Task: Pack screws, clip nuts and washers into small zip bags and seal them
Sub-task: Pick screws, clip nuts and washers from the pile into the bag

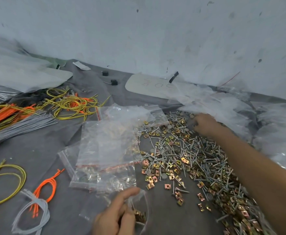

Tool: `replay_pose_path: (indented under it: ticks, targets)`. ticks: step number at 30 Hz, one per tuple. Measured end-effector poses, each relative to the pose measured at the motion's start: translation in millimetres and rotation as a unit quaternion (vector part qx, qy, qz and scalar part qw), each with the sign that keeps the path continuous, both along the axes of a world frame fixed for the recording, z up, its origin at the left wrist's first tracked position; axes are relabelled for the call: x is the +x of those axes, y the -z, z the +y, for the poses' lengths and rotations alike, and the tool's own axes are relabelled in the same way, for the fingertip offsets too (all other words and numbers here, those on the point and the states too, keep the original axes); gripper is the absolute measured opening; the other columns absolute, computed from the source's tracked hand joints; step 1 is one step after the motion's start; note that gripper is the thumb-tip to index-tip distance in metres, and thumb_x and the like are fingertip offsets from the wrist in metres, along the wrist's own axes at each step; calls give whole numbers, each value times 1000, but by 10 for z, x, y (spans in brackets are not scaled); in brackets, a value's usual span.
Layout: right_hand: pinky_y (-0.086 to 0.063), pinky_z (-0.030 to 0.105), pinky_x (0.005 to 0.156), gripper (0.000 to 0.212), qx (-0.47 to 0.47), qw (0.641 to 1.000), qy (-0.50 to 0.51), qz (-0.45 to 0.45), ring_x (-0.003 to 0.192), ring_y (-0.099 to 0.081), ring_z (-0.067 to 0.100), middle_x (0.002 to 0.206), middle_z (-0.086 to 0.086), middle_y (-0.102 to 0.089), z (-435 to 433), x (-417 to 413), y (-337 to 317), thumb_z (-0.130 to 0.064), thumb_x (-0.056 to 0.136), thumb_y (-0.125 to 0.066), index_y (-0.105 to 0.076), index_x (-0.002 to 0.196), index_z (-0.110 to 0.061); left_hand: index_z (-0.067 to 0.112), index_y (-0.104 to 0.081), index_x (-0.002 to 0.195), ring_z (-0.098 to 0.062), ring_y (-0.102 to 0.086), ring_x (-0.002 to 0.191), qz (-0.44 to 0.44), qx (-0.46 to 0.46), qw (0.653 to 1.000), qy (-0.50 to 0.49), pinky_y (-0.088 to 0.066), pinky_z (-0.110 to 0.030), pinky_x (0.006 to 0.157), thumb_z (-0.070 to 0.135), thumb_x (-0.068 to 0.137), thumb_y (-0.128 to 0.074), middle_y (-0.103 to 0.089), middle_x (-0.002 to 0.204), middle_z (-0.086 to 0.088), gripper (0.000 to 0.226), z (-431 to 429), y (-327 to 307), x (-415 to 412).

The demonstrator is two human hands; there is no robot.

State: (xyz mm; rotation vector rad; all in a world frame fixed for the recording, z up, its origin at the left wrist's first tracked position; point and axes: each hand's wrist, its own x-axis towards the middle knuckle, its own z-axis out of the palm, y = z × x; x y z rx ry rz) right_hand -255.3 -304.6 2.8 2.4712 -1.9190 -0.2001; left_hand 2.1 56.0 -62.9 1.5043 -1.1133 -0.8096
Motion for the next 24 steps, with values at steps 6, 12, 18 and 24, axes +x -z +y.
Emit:
replay_pose_path:
  ticks: [6, 12, 18, 24]
  targets:
    - [-45, 27, 71, 9, 8, 998, 27, -64, 89, -59, 17, 102, -1, -66, 71, 4, -30, -19, 96, -64, -70, 94, -25, 53, -69, 105, -7, -45, 41, -24, -12, 1000, -7, -35, -15, 45, 0, 87, -58, -55, 49, -8, 57, -10, -95, -16]
    - [-45, 28, 66, 15, 3, 974, 66, -217, 78, -64, 12, 84, -4, -70, 273, -97, -75, -14, 84, -77, -67, 78, -23, 53, -68, 106, -17, -52, 45, -15, -18, 1000, 0, -42, -20, 47, 11, 90, -53, -54, 52, -12, 47, -7, -164, -31]
    - [-56, 20, 59, 7, 28, 919, 76, -385, 67, -73, 9, 83, -3, -75, 795, -60, -369, -11, 85, -76, -71, 86, -17, 52, -66, 108, -11, -52, 46, -23, -25, 999, -6, -41, -17, 48, 27, 80, -44, -54, 49, -3, 44, -4, -223, -18]
    - [-62, 29, 70, 7, 122, 901, -11, -416, 73, -73, 10, 87, -7, -74, 1953, 195, -363, -19, 88, -74, -70, 89, -23, 50, -66, 109, -4, -47, 46, -40, -31, 999, 8, -38, -18, 47, 31, 79, -42, -49, 50, 3, 42, 2, -203, 16]
